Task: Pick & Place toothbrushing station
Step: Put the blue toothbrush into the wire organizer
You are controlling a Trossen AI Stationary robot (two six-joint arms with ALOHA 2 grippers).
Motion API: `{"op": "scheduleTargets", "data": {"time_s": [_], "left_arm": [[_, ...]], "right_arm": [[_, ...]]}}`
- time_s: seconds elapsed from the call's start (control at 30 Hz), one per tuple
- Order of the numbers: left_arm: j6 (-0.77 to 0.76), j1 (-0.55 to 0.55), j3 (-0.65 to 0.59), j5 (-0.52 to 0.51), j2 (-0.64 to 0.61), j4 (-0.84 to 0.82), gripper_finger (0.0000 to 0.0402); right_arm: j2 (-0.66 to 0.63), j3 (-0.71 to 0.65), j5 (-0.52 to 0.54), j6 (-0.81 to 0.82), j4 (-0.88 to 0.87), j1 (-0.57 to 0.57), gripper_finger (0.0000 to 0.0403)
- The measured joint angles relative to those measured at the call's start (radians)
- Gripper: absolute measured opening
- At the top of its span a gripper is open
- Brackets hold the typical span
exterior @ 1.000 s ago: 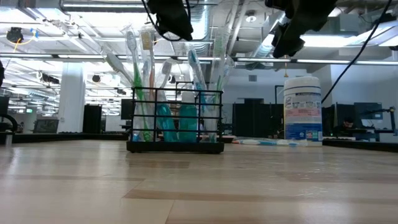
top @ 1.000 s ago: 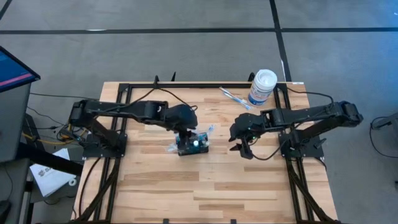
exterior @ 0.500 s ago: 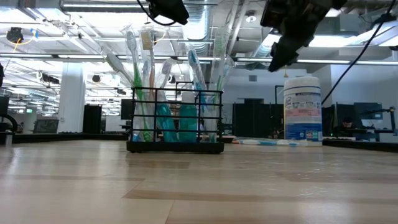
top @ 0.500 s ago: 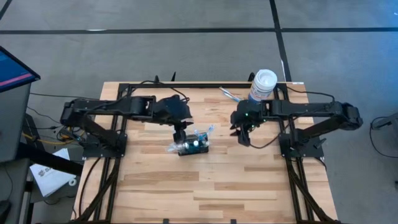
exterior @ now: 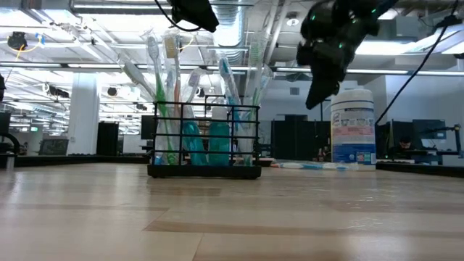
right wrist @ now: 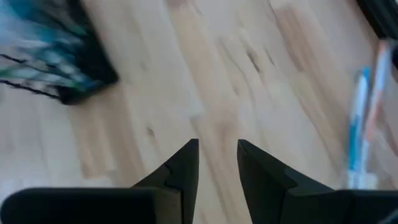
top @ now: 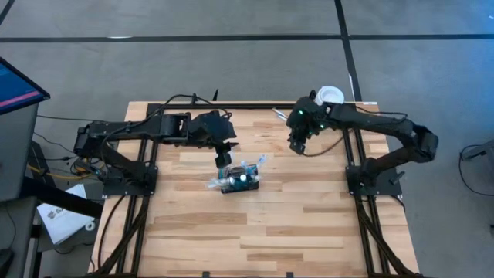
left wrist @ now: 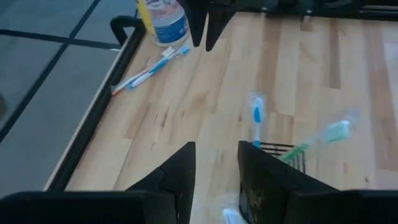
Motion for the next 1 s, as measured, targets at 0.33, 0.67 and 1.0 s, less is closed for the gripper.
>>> {"op": "scheduleTargets", "data": {"time_s": [0.33, 0.67, 1.0], "left_arm": [[0.000, 0.042, 0.000, 0.001, 0.001, 0.000, 0.0114], [0.000, 0.033, 0.000, 0.005, 0.001, 0.000, 0.0114], [0.000, 0.033, 0.000, 0.005, 0.002, 0.000, 0.0114]], "right_arm": [[0.281, 0.273, 0.015, -0.188, -0.167, -0.092, 0.0101], [0.468, 0.404, 0.104, -0.237, -0.234, -0.189, 0.0102], [0.582, 0.411, 0.179, -0.243, -0.236, -0.278, 0.0102]]}}
